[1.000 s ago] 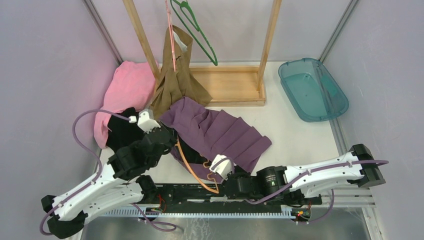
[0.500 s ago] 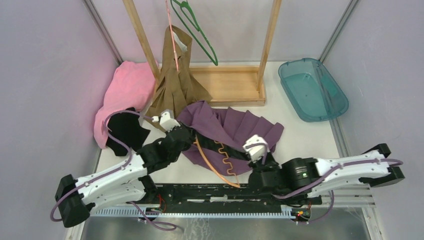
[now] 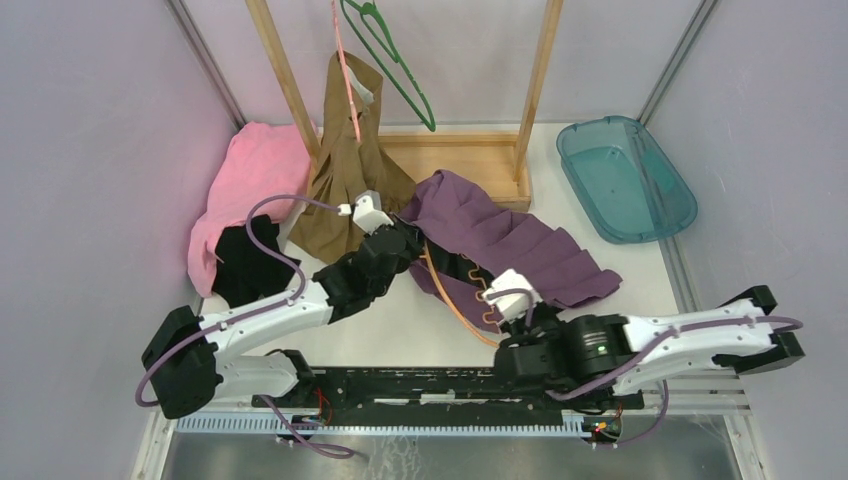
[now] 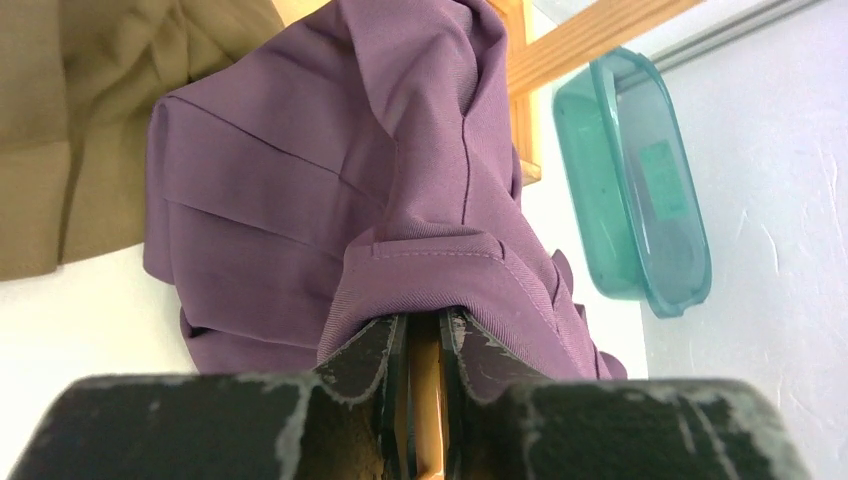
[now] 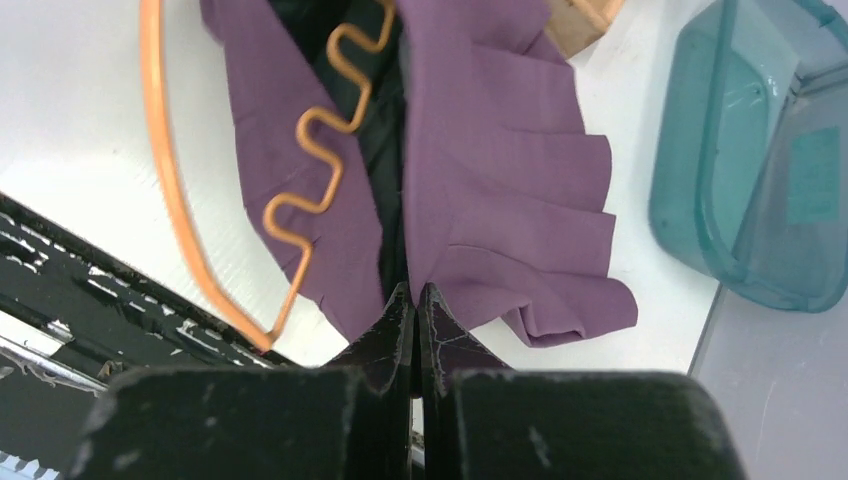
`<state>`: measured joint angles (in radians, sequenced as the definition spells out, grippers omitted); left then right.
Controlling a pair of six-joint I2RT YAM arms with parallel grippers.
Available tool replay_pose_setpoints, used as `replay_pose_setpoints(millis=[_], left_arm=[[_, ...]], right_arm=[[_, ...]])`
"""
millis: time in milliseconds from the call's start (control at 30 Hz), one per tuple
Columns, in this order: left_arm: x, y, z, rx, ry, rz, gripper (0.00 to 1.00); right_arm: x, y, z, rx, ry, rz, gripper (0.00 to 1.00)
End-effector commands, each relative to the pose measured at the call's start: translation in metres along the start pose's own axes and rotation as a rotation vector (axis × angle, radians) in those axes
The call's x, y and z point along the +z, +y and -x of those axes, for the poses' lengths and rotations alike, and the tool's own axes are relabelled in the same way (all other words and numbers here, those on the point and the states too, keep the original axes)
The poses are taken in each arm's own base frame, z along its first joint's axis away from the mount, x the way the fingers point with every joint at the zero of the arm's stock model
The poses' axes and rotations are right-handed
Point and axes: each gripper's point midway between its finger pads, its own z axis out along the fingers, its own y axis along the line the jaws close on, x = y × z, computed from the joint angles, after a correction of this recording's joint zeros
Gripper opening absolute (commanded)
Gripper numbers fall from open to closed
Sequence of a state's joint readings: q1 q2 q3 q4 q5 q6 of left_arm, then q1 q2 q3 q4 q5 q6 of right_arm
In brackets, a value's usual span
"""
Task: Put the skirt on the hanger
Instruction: Hang the skirt on the hanger.
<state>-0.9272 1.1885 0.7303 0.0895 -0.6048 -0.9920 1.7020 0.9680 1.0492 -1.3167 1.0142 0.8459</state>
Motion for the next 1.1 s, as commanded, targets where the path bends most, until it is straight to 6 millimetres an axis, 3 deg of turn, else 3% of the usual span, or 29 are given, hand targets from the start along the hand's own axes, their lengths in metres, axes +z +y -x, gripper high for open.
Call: replay_pose_setpoints(millis=[0, 100, 267, 700, 1067], left_arm=[[-0.007, -0.034, 0.071, -0.110, -0.205, -0.062, 0.03], [-0.014, -0.020, 0.081, -0.118, -0.227, -0.021, 0.03], [-0.027, 0.001, 0.099, -0.169, -0.265, 0.005, 0.03], [-0.035, 0.011, 0.113, -0.233, -0.298, 0.017, 0.03], [-0.041, 0.004, 0.132, -0.281, -0.368, -0.008, 0.03]], right_arm=[[0.012, 0.040, -0.006, -0.071, 0.020, 0.058, 0.01], [0.021, 0.074, -0.017, -0.082, 0.058, 0.133, 0.01], [0.031, 0.104, -0.037, -0.061, 0.093, 0.196, 0.01], [0.042, 0.128, -0.063, -0.037, 0.127, 0.249, 0.01], [0.046, 0.147, -0.077, -0.052, 0.169, 0.294, 0.01]])
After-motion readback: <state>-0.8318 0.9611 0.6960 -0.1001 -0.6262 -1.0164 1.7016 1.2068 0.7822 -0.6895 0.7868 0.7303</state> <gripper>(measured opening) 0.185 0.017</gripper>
